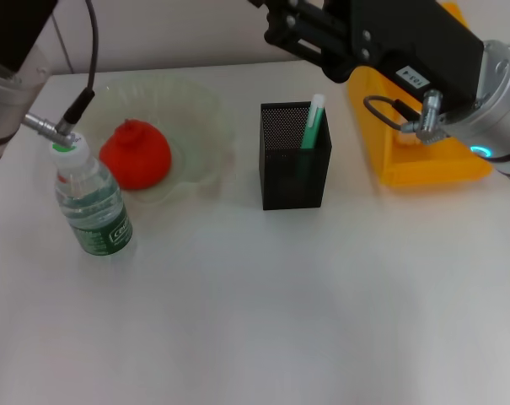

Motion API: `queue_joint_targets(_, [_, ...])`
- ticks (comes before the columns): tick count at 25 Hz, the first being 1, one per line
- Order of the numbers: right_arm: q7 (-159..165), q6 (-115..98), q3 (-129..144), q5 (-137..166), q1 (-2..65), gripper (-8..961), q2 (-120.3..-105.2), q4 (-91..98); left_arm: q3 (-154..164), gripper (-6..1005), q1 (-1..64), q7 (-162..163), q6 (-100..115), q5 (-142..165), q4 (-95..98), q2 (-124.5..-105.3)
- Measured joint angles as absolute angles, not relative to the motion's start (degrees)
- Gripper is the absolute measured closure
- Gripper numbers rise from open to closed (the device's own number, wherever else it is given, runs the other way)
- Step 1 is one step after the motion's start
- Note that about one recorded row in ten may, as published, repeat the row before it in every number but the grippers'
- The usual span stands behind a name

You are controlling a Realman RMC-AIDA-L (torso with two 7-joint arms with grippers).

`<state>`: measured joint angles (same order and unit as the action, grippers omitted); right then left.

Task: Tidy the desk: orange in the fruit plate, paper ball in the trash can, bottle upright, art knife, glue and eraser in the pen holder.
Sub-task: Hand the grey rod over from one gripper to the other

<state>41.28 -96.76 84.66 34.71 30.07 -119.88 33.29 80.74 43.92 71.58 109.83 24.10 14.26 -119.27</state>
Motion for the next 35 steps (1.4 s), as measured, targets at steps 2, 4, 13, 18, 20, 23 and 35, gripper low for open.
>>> queue_joint_targets(2, [41.26,-96.76,84.68,34.71,29.98,144,-119.88,33.07,81.00,863,43.73,71.38,109.72,24.07,14.26,-119.26])
queue_joint_targets(4, [41.18,-96.77,84.72,34.70,29.76,144,-119.88,32.69,81.73,862,43.04,70.80,109.40,23.79,14.18,-119.27])
queue_joint_targets(13, [39.80,-96.71,85.02,34.26,29.61,143,-119.88,30.52,81.97,861,41.51,70.66,109.05,23.62,13.86,-119.27])
queue_joint_targets(18, [39.04,-96.26,85.36,34.23,29.72,143,-119.88,30.19,82.04,860,41.40,70.67,108.97,23.46,12.78,-119.27])
queue_joint_targets(20, [38.95,-96.10,85.49,34.21,30.03,143,-119.88,29.85,82.44,860,41.40,70.69,108.97,23.44,12.68,-119.27])
queue_joint_targets(23, [38.82,-96.03,85.50,34.19,30.21,143,-119.88,29.48,82.66,859,41.39,70.67,108.91,23.40,12.66,-119.27])
queue_joint_targets(35, [37.01,-93.77,86.11,33.48,32.12,144,-119.88,26.48,82.71,857,41.39,70.66,107.09,23.10,11.87,-119.27])
